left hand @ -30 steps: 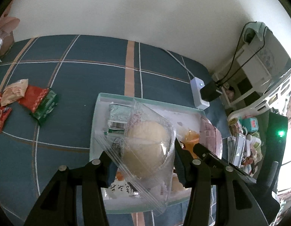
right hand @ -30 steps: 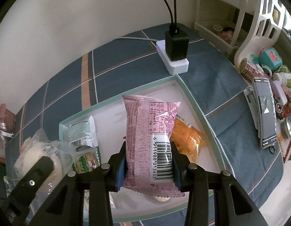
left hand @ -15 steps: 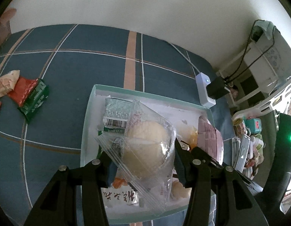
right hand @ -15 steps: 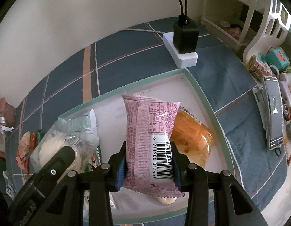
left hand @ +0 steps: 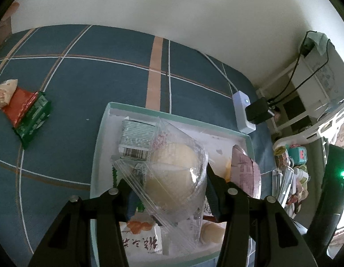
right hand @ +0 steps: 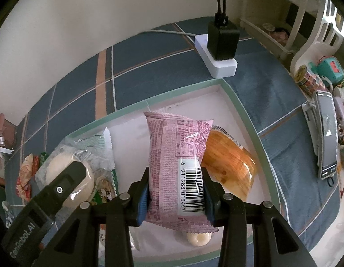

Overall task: Organize snacks
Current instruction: 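Carry the pink pack and bagged bun over the white tray and lower them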

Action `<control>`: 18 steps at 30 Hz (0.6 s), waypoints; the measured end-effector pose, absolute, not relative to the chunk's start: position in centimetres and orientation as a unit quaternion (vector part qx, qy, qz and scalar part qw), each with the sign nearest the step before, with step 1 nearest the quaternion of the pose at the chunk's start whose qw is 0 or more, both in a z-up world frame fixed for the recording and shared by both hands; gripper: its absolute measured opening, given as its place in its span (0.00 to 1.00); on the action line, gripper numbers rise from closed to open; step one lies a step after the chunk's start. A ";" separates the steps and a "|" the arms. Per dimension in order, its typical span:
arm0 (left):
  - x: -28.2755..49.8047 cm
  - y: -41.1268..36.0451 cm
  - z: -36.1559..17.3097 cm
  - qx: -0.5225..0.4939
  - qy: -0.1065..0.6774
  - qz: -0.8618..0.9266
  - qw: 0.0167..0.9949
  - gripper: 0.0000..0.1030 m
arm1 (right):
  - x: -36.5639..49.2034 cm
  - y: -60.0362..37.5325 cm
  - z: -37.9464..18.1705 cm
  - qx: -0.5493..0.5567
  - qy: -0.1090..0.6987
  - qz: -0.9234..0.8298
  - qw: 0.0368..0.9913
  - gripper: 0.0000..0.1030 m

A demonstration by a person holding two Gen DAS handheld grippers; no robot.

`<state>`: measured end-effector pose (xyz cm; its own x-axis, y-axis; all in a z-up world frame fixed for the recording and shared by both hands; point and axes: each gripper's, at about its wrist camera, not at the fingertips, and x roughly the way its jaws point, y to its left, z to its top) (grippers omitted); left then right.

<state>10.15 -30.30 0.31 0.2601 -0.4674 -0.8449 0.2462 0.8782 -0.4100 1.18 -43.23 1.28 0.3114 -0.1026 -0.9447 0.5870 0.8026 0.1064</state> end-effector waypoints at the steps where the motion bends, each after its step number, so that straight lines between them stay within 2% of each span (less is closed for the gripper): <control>1: 10.2 -30.5 0.1 -0.096 0.566 -0.227 0.787 0.52 | 1.2 -43.3 1.2 0.223 0.544 -0.221 0.778 0.42; 18: 11.0 -31.5 -2.0 -0.094 0.579 -0.228 0.777 0.52 | 1.9 -44.3 -0.2 0.220 0.554 -0.226 0.770 0.42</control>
<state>11.05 -31.51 -2.00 0.2249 -0.4637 -0.8570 0.2458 0.8781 -0.4106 1.87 -44.31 -0.19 0.2827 -0.1051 -0.9534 0.5925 0.8008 0.0874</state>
